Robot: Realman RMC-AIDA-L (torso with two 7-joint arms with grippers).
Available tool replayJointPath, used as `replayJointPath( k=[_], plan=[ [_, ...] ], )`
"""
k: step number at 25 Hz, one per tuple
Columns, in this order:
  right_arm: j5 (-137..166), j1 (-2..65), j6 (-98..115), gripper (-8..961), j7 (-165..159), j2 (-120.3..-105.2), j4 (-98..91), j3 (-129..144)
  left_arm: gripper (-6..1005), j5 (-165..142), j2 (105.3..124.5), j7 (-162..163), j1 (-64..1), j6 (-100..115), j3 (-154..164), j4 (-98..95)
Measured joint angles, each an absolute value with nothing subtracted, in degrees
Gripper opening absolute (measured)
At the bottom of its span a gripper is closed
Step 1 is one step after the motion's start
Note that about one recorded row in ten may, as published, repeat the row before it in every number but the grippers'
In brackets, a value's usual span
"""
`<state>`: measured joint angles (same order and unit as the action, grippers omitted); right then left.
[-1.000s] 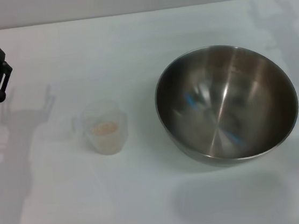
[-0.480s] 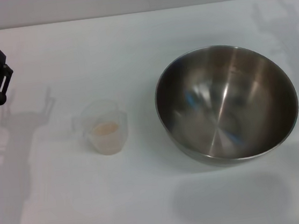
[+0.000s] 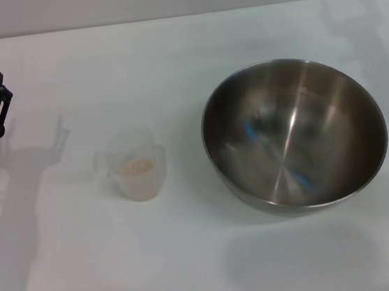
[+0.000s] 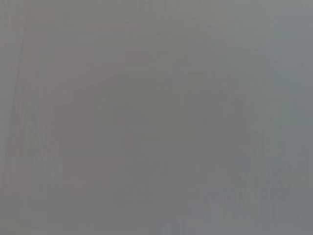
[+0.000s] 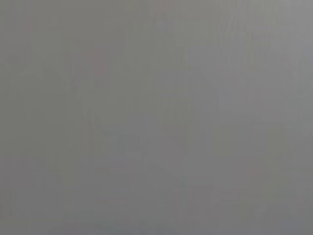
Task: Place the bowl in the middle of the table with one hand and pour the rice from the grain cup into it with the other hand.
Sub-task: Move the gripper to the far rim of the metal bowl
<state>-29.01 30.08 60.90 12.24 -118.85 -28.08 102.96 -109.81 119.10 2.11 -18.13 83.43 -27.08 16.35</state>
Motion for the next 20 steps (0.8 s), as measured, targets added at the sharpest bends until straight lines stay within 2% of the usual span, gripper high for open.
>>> replayJointPath(
  k=[2, 4, 5, 6, 13, 15, 16, 20],
  plan=[
    [-28.99, 29.3, 56.14, 674, 12.23, -118.69, -32.11, 102.73, 862, -109.79, 119.1, 2.11, -18.15, 83.42, -27.07, 16.35],
    [-29.0, 27.43, 43.49, 674, 12.24, -118.45, -41.41, 101.6, 862, -109.78, 119.09, 2.11, -18.27, 83.41, -27.07, 16.34],
    [-28.97, 25.99, 30.43, 674, 12.46, -118.48, -50.0, 99.45, 861, -109.78, 119.09, 2.11, -18.39, 83.35, -27.07, 16.35],
    [-28.97, 25.99, 30.43, 673, 12.46, -118.48, -50.0, 99.45, 861, -109.78, 119.09, 2.11, -18.39, 83.35, -27.07, 16.35],
    [-28.85, 24.06, -17.37, 673, 13.29, -118.8, -76.52, 91.07, 862, -109.77, 119.09, 2.11, -18.34, 83.31, -27.07, 16.25],
    [-29.1, 24.99, -37.04, 672, 14.61, -118.82, -85.03, 86.86, 862, -109.77, 119.03, 2.11, -18.23, 83.38, -27.2, 16.23],
    [-29.1, 24.99, -37.04, 672, 14.61, -118.82, -85.03, 86.86, 862, -109.77, 119.03, 2.11, -18.23, 83.38, -27.2, 16.23],
    [-29.48, 30.15, -61.67, 672, 15.08, -118.57, -91.16, 78.01, 862, -109.76, 118.93, 2.11, -18.26, 83.45, -27.56, 16.13]
  ],
)
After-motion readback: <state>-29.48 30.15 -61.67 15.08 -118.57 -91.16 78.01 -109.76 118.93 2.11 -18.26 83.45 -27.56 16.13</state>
